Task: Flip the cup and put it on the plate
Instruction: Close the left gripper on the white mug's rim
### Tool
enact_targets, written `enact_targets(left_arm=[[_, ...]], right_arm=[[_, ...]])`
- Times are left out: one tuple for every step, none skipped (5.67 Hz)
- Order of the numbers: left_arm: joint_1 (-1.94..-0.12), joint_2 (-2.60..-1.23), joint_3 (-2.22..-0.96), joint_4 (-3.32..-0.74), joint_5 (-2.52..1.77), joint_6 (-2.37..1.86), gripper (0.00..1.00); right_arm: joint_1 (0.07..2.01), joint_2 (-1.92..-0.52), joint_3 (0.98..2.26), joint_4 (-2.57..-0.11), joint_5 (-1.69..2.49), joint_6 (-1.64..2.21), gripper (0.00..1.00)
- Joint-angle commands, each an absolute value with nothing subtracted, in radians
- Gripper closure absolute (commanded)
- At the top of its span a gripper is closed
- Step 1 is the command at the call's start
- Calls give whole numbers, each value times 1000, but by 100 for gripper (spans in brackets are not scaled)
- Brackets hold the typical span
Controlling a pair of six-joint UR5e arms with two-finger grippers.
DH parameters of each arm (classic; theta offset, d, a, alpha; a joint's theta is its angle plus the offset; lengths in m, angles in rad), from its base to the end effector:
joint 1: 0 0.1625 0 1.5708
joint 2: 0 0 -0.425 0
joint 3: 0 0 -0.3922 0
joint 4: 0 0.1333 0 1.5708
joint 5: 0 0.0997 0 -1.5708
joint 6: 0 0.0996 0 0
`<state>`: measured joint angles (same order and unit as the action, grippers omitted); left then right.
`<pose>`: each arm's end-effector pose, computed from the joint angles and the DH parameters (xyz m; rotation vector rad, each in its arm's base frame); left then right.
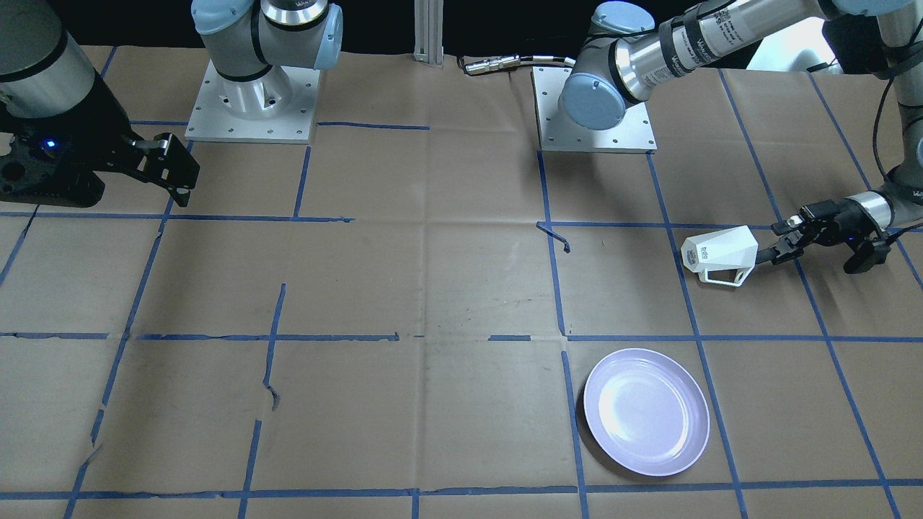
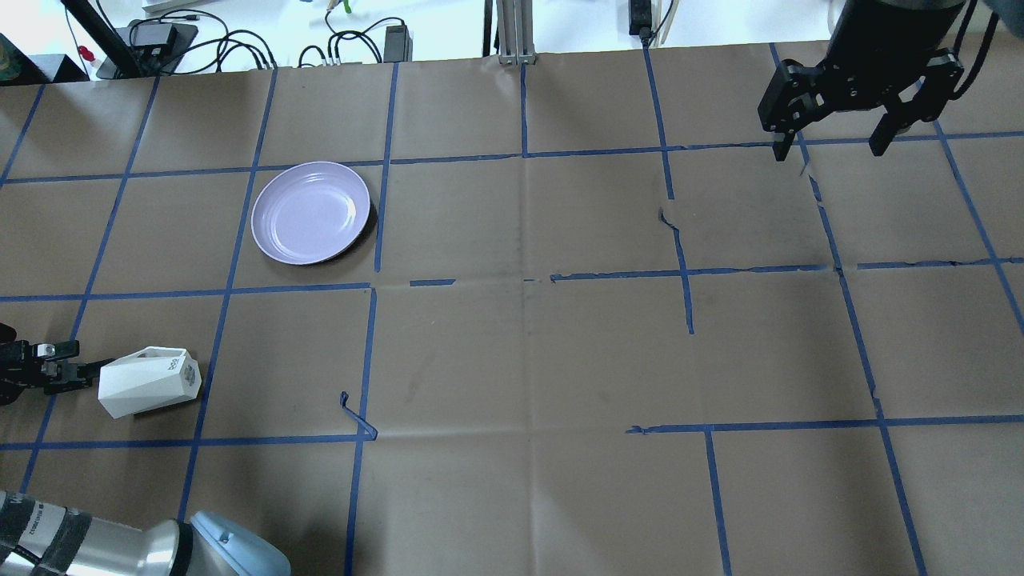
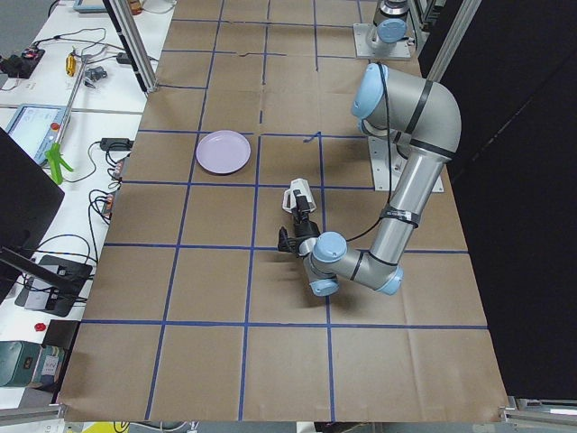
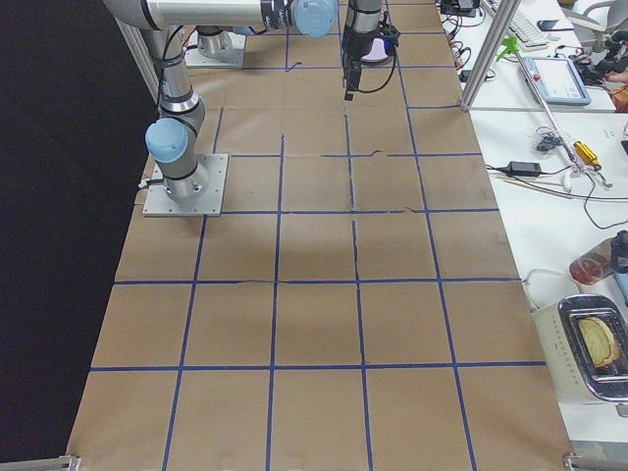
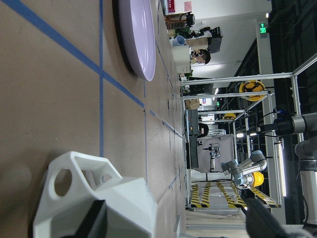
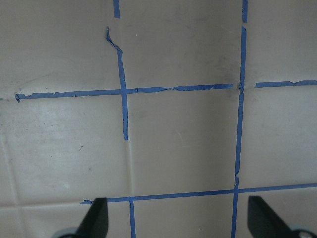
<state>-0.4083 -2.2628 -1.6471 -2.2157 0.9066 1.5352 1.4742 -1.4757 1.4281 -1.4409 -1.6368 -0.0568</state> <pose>0.3737 -0.3738 0.1064 0.1697 -1.6920 0.2422 0.0757 -0.5331 0.4970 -0.0571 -3.0787 -0.1342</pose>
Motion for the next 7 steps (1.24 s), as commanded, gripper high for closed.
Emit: enact_targets(left_arm=[[-408, -2275, -1646, -2253, 907, 1537, 4], [-408, -2278, -1646, -2252, 910, 1539, 4], [-408, -2278, -1647, -2252, 916, 1540, 4], [-410, -2278, -1647, -2250, 919, 1551, 13], [-410, -2278, -1646, -2244, 954, 1554, 41], [-410, -2279, -1644, -2231, 1007, 1554, 74], [-410, -2279, -1644, -2192, 1011, 1574, 98]], right_arm=[[1474, -1476, 1428, -1442, -1637, -57, 0], [1474, -1476, 1428, -1442, -1637, -57, 0], [1474, -1476, 1428, -1442, -1637, -57, 0], [1474, -1476, 1428, -1440, -1637, -57, 0], [1474, -1476, 1428, -1440, -1637, -57, 0], [1474, -1476, 1428, -1440, -1637, -57, 0], [1474, -1476, 1428, -1440, -1637, -57, 0]])
